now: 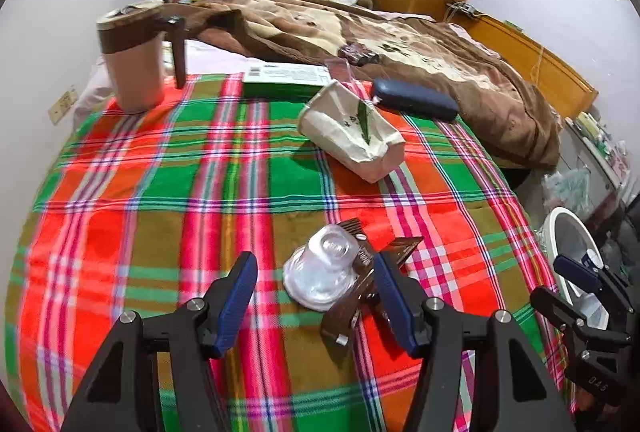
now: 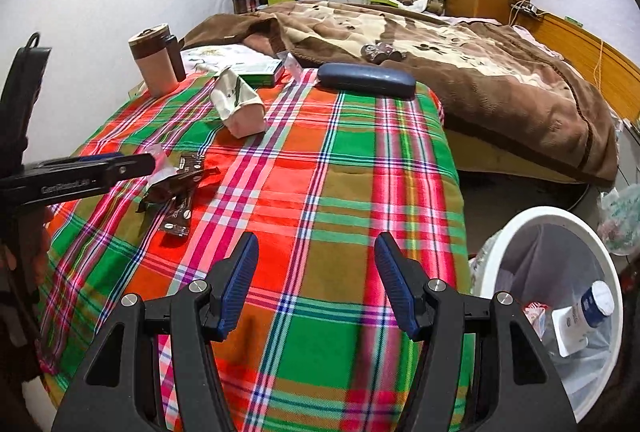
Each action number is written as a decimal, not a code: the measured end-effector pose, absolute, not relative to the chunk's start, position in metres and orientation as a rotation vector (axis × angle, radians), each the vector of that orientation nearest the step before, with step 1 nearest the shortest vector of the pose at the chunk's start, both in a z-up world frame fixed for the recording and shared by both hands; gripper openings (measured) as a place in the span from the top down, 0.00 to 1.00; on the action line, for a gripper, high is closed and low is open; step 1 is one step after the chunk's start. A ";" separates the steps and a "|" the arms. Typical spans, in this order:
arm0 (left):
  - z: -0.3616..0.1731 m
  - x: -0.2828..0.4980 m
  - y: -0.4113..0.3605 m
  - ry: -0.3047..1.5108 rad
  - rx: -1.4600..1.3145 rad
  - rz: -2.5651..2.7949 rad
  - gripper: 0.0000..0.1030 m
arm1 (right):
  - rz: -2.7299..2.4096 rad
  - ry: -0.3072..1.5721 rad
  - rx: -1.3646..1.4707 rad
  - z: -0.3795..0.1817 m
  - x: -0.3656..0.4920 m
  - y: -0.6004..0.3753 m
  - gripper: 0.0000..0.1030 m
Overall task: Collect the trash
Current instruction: 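Grasp the clear plastic lid with the left tool while the right tool grasps the brown wrappers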
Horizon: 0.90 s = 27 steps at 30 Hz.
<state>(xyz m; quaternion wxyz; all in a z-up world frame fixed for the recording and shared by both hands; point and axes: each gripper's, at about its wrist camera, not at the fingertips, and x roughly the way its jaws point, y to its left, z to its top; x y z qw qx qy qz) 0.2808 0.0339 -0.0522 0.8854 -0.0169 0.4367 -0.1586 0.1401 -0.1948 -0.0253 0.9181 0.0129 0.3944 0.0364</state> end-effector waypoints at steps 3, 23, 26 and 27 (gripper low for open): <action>-0.058 0.290 0.035 0.931 -0.053 -0.340 0.41 | 0.077 0.819 0.024 -0.027 0.145 -0.191 0.40; -0.074 0.284 0.103 0.965 -0.183 -0.302 0.67 | 0.164 0.850 0.058 -0.032 0.171 -0.149 0.40; -0.073 0.274 0.114 0.966 -0.192 -0.295 0.67 | 0.198 0.860 0.088 -0.034 0.179 -0.136 0.40; -0.073 0.271 0.117 0.965 -0.190 -0.290 0.67 | 0.209 0.862 0.096 -0.035 0.180 -0.132 0.40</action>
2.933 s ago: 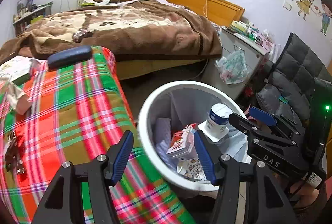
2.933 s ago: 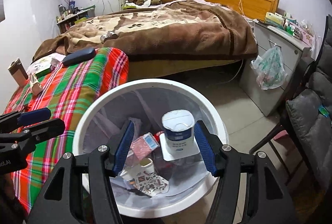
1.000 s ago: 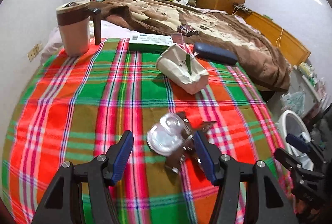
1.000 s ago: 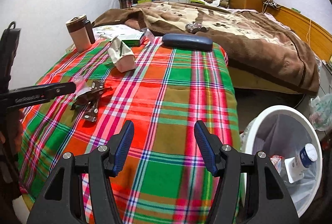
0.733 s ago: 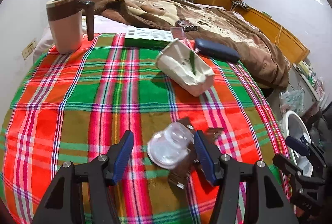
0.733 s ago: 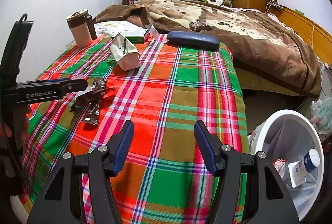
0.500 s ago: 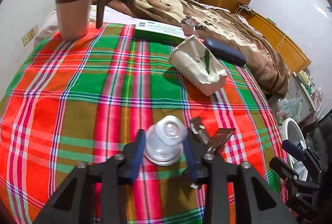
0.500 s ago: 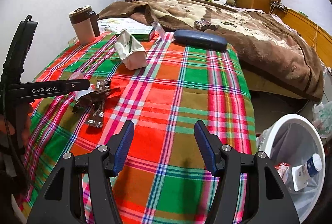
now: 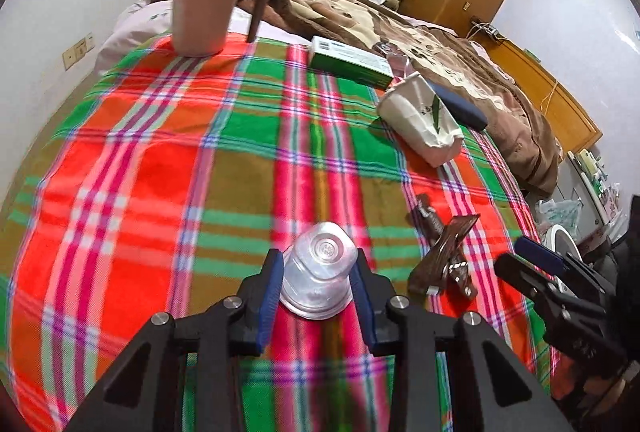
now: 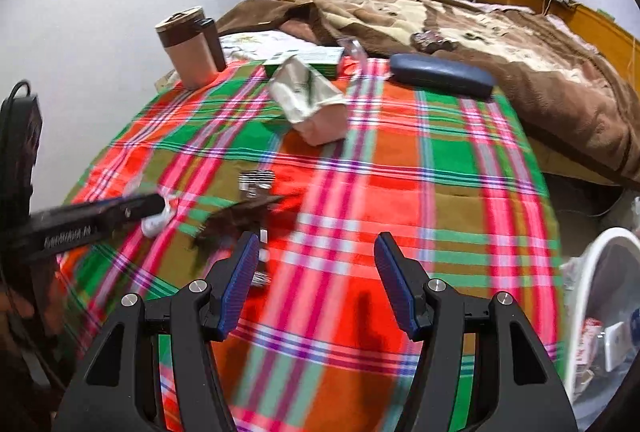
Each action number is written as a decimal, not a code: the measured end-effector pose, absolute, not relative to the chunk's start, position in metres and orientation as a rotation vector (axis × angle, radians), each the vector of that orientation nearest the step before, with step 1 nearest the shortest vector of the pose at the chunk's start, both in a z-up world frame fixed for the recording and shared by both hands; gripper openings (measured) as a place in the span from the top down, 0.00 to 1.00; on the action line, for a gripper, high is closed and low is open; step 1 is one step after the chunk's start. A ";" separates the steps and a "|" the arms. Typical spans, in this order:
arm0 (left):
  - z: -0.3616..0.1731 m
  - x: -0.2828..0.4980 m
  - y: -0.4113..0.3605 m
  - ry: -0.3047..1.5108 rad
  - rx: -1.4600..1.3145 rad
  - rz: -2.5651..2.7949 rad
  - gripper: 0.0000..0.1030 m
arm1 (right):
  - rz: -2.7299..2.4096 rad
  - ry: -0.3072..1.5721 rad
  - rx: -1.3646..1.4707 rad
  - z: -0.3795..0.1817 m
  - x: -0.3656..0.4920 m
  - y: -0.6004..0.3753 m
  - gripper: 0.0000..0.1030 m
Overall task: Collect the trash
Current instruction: 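Grasp the clear plastic lid with the left tool while the right tool grasps the brown wrappers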
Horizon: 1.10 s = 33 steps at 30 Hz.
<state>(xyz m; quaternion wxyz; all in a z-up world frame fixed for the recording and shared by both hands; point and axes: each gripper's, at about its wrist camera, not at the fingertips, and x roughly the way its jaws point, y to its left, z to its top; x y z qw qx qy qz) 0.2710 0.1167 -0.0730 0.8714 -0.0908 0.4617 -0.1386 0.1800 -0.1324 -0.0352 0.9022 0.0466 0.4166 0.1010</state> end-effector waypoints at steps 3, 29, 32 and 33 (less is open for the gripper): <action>-0.072 0.264 0.124 0.963 -0.197 -0.297 0.67 | 0.233 0.865 0.117 -0.038 0.183 -0.123 0.40; -0.082 0.256 0.138 0.949 -0.263 -0.327 0.65 | 0.225 0.858 0.126 -0.047 0.201 -0.095 0.73; -0.082 0.256 0.138 0.949 -0.260 -0.326 0.65 | 0.231 0.850 0.129 -0.046 0.199 -0.096 0.77; -0.082 0.256 0.138 0.949 -0.258 -0.325 0.65 | 0.230 0.846 0.128 -0.046 0.198 -0.096 0.78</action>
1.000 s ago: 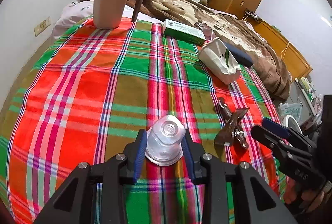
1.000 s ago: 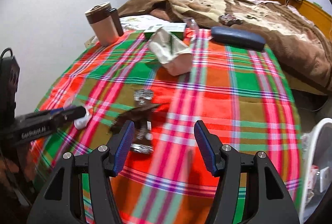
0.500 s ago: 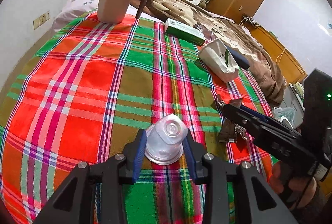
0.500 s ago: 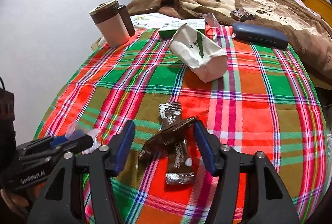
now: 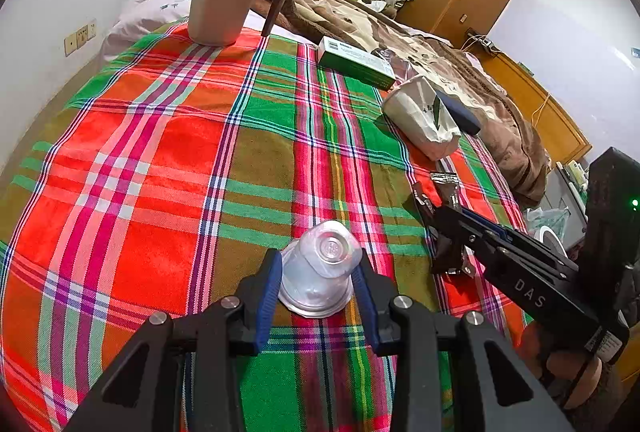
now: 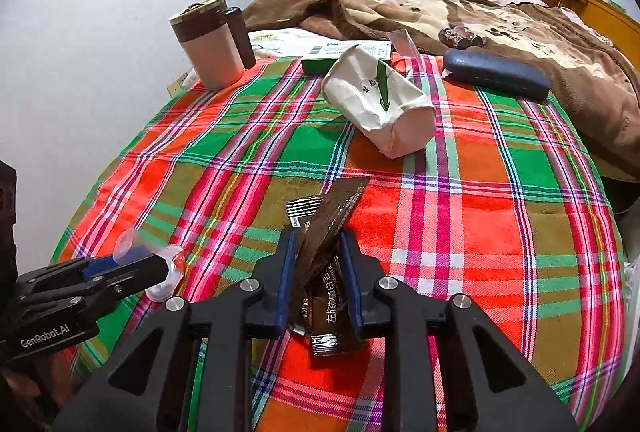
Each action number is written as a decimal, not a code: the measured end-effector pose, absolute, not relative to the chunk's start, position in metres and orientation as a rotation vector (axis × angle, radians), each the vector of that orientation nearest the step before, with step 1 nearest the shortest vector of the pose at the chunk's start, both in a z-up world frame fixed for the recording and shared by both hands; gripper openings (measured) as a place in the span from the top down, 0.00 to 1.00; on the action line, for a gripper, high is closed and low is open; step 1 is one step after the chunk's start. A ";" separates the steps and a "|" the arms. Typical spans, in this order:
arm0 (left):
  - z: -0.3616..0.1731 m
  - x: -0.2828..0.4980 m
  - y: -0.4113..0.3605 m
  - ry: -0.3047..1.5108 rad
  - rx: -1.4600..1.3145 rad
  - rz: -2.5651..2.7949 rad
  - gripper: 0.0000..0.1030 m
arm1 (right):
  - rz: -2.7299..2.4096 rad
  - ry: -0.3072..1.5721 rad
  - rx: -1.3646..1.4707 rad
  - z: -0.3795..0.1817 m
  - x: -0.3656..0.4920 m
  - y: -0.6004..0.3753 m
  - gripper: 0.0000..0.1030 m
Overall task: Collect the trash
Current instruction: 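Grasp the clear plastic lid with the left tool while the right tool grasps the brown wrappers, then carry the clear lid and brown wrapper over the white bin with both tools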
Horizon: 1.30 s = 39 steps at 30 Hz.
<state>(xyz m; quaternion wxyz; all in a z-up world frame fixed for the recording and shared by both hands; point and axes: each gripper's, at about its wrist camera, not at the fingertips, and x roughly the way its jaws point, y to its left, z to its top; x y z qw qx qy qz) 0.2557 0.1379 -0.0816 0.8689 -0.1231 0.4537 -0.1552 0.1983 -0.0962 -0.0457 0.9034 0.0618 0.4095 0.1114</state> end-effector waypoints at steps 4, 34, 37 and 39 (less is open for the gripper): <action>-0.080 0.253 0.135 0.947 -0.243 -0.321 0.65 | 0.232 0.837 0.134 -0.045 0.195 -0.097 0.79; -0.040 0.211 0.078 0.892 -0.155 -0.385 0.66 | 0.245 0.769 0.171 -0.019 0.156 -0.133 0.83; -0.033 0.206 0.065 0.879 -0.137 -0.405 0.66 | 0.233 0.764 0.184 -0.016 0.150 -0.145 0.83; -0.029 0.204 0.055 0.874 -0.130 -0.418 0.66 | 0.220 0.756 0.188 -0.014 0.145 -0.154 0.83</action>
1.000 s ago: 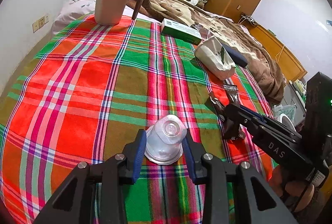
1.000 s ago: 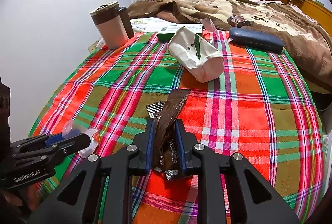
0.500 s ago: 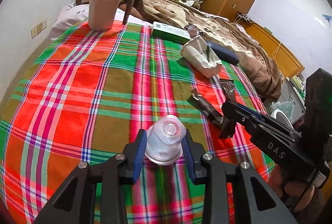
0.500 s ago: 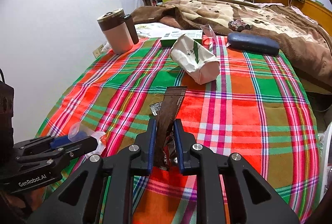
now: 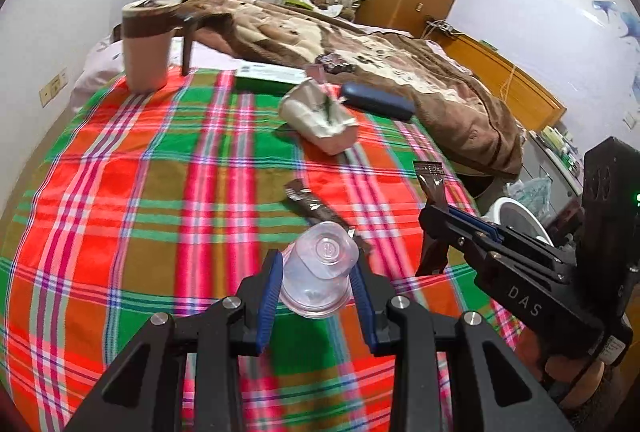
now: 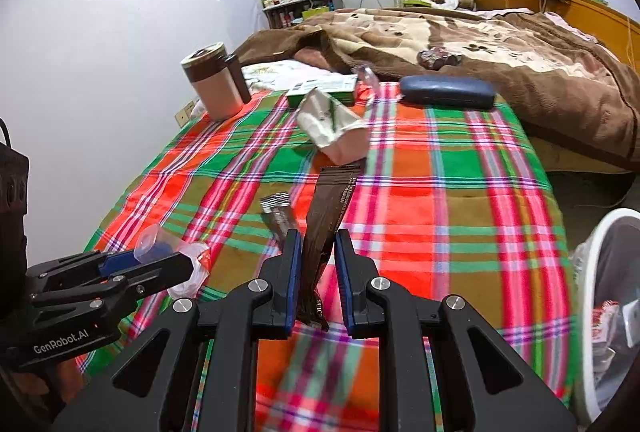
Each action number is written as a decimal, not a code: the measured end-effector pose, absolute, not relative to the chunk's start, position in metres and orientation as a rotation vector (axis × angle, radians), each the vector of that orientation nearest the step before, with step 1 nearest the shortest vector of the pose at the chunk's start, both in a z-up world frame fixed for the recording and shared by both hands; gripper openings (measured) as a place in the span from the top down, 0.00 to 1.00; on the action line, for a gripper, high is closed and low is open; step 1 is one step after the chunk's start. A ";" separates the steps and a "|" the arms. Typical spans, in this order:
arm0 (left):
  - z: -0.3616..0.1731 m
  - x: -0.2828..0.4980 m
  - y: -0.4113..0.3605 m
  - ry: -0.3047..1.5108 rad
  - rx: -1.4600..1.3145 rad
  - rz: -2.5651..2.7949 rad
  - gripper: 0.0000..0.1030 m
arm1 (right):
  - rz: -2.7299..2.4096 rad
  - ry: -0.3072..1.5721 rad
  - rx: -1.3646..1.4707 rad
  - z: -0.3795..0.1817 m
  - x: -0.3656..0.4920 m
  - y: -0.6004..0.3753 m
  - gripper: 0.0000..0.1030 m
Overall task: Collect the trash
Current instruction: 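Carry the clear lid and brown wrapper over the white bin with both tools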
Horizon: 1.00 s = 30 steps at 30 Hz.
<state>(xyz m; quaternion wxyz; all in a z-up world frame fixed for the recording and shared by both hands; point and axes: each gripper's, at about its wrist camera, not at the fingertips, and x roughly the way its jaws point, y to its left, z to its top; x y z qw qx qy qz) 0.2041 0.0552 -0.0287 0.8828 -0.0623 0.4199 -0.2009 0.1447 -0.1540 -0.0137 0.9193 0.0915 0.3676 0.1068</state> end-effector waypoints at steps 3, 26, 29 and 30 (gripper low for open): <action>-0.023 0.201 0.040 0.867 -0.114 -0.437 0.66 | 0.204 0.747 0.201 -0.012 0.139 -0.166 0.83; 0.006 0.159 -0.115 0.777 0.094 -0.580 0.66 | 0.009 0.685 0.235 0.002 0.086 -0.280 0.83; 0.006 0.154 -0.137 0.775 0.111 -0.607 0.66 | -0.027 0.683 0.234 0.001 0.079 -0.298 0.83; 0.006 0.152 -0.146 0.770 0.122 -0.616 0.66 | -0.043 0.682 0.237 0.001 0.076 -0.306 0.83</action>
